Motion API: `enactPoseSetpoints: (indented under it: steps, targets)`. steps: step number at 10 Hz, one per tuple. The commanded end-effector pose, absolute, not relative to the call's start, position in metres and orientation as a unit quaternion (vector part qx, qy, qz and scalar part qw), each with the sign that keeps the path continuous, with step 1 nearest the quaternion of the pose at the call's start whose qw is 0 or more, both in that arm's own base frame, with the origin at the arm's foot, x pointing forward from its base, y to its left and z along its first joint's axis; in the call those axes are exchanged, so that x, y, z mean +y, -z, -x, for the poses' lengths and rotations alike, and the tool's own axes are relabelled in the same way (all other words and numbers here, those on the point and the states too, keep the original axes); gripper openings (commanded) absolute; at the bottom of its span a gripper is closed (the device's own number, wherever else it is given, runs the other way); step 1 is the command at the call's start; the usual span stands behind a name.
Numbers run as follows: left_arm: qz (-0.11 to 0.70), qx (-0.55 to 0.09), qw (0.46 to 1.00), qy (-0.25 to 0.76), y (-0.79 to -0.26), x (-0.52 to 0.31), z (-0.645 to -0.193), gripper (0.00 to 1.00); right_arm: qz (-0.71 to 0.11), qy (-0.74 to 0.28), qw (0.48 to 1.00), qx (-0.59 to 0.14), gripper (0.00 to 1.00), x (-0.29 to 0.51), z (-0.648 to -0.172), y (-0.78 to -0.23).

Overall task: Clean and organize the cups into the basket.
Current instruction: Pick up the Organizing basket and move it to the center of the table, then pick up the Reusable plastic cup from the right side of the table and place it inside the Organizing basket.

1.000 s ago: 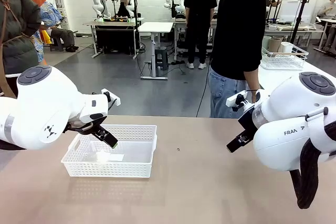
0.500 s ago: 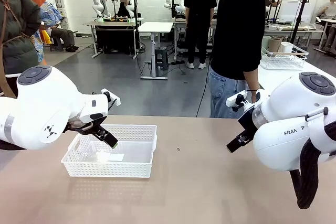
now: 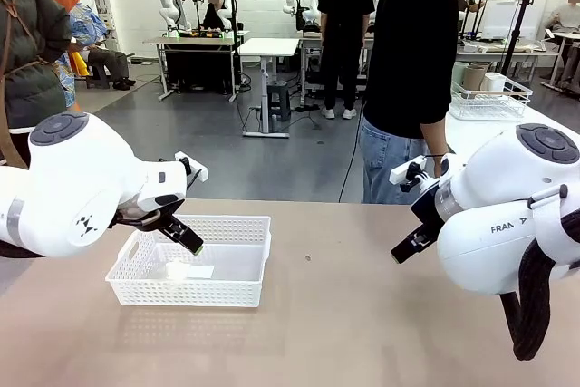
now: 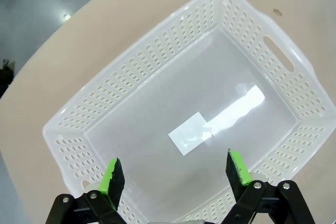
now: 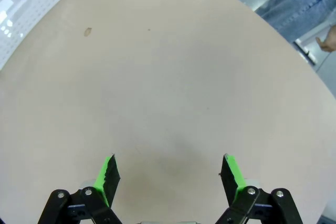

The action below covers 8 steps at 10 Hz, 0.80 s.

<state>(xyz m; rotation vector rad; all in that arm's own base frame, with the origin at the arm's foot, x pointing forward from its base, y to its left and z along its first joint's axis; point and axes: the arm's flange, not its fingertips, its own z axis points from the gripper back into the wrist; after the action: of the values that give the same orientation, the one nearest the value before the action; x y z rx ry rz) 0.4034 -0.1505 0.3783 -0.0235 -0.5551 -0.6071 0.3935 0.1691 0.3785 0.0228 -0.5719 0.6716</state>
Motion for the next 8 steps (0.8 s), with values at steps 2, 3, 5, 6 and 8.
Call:
enactPoseSetpoints:
  steps: [2, 3, 5, 6, 8]
  targets:
    - [0.031, -0.227, 0.929, 0.291, -0.439, -0.139, -0.357, 1.0, -0.01, -0.348, 0.912, -0.217, 1.0, 0.166, -0.338, -0.425]
    - [0.047, -0.199, 0.929, 0.308, -0.46, -0.134, -0.331, 1.0, -0.015, -0.359, 0.918, -0.171, 1.0, 0.164, -0.317, -0.435]
    - [0.011, -0.133, 0.932, 0.336, -0.476, -0.128, -0.285, 1.0, 0.033, -0.353, 0.93, -0.095, 1.0, 0.153, -0.284, -0.442]
    - [-0.01, -0.106, 0.929, 0.354, -0.476, -0.124, -0.266, 1.0, 0.04, -0.359, 0.929, -0.076, 1.0, 0.148, -0.268, -0.443]
    - [-0.08, -0.038, 0.922, 0.378, -0.469, -0.12, -0.247, 1.0, 0.055, -0.363, 0.928, -0.064, 1.0, 0.142, -0.252, -0.444]
